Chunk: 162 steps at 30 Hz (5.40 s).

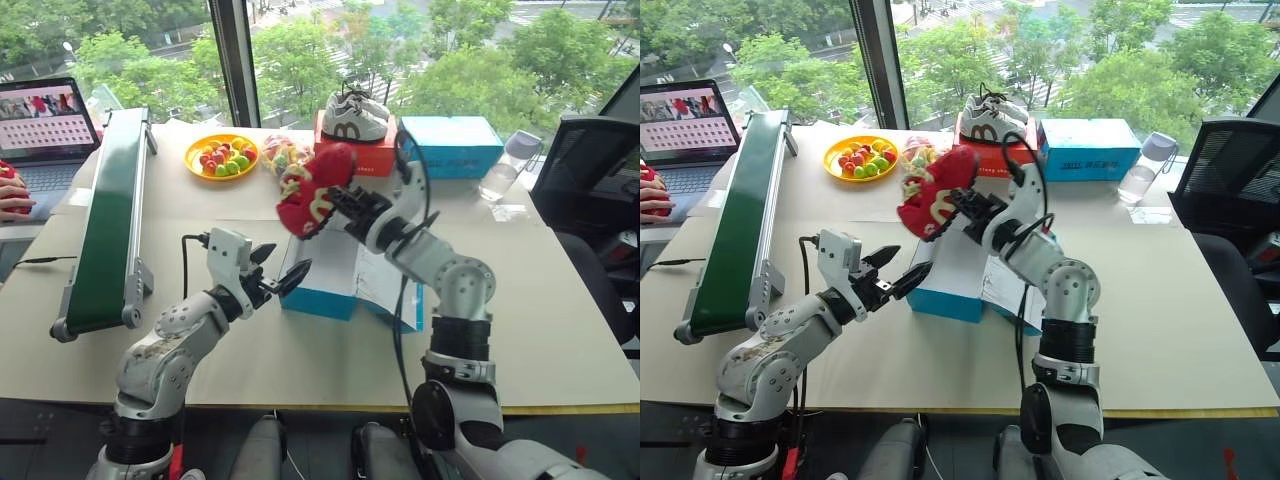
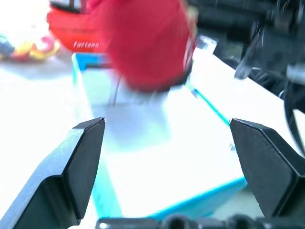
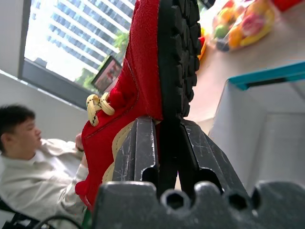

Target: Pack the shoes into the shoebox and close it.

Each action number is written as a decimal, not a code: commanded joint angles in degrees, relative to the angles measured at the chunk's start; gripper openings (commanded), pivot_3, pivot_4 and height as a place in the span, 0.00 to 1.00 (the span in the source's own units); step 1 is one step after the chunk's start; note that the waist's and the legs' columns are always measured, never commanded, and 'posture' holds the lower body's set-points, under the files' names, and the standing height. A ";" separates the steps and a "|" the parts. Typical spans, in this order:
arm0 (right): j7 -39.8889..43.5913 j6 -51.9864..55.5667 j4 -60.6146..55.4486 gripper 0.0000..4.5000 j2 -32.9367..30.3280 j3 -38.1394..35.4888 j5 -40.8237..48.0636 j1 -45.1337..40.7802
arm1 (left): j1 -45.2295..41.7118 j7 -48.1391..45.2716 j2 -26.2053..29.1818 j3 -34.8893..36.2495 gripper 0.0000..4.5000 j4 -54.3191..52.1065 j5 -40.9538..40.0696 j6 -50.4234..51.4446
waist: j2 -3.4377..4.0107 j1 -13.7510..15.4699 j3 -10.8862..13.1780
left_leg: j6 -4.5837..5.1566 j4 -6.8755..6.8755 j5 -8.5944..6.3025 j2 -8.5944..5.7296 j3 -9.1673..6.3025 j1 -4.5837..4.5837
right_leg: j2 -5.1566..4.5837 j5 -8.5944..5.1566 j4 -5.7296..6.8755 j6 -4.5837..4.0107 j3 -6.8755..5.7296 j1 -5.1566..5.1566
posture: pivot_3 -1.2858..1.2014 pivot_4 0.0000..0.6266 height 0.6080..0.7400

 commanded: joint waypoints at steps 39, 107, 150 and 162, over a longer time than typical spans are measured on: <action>7.03 6.88 -4.96 0.68 -5.92 15.34 -25.95 -3.55 | -1.98 15.59 0.71 18.08 1.00 10.00 14.92 -15.57 | 0.03 -0.07 0.00 | 0.01 0.00 -0.01 0.18 0.18 0.05 | 0.22 -0.04 0.00 0.08 0.22 -0.08 | 0.52 0.24 1.00; 49.31 -28.24 -14.72 0.98 -19.07 38.91 -43.44 13.18 | -6.36 22.71 8.60 29.20 1.00 21.87 15.91 9.21 | -0.15 0.05 -0.09 | -0.21 0.02 -0.08 0.46 0.36 0.28 | 0.47 0.02 -0.01 0.10 0.44 -0.05 | 0.52 0.24 1.00; 49.13 -28.91 -14.27 1.00 -18.26 38.16 -43.96 12.78 | -7.73 22.97 2.74 32.65 0.41 20.11 13.14 13.55 | -0.20 1.48 -0.14 | -0.58 -0.02 -0.31 0.86 1.19 0.73 | 0.61 0.11 0.05 0.08 0.92 0.04 | 0.52 0.24 1.00; 43.41 -19.33 -11.65 1.00 -13.71 31.30 -39.31 10.68 | -11.14 22.44 -1.36 32.55 0.11 17.92 12.36 2.45 | -0.28 2.16 -0.13 | -0.64 0.00 -0.31 0.90 1.22 0.67 | 0.58 0.14 0.03 0.09 0.85 0.04 | 0.52 0.24 1.00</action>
